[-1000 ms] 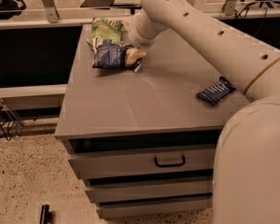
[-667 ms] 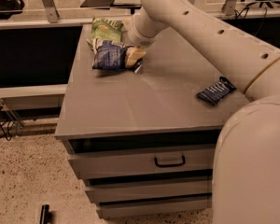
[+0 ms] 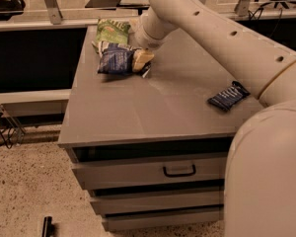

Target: Move blue chip bag near green jalapeno chip bag

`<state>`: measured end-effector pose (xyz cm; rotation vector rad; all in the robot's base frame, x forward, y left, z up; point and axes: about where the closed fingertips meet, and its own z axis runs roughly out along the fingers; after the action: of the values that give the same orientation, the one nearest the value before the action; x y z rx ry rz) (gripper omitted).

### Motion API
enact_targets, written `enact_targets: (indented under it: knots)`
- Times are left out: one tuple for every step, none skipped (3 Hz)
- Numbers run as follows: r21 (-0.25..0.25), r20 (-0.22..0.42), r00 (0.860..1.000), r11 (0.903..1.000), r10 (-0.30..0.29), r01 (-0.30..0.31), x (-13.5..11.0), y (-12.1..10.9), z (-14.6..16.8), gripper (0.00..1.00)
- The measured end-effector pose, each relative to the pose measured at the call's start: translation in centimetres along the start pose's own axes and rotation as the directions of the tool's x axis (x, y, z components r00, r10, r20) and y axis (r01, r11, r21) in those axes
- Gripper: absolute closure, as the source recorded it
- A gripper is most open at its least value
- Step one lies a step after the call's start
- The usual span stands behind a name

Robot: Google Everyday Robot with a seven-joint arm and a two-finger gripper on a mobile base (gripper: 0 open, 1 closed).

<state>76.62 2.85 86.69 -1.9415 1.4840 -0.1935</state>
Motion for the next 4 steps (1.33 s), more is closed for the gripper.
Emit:
enact_targets:
  knots:
    - [0.000, 0.000, 1.000, 1.0000, 0.000, 0.000, -0.01, -0.03, -0.04, 0.00]
    - [0.000, 0.000, 1.000, 1.0000, 0.000, 0.000, -0.04, -0.08, -0.12, 0.00]
    - [0.000, 0.000, 1.000, 1.0000, 0.000, 0.000, -0.05, -0.10, -0.13, 0.00]
    - [0.000, 0.000, 1.000, 1.0000, 0.000, 0.000, -0.05, -0.11, -0.13, 0.00]
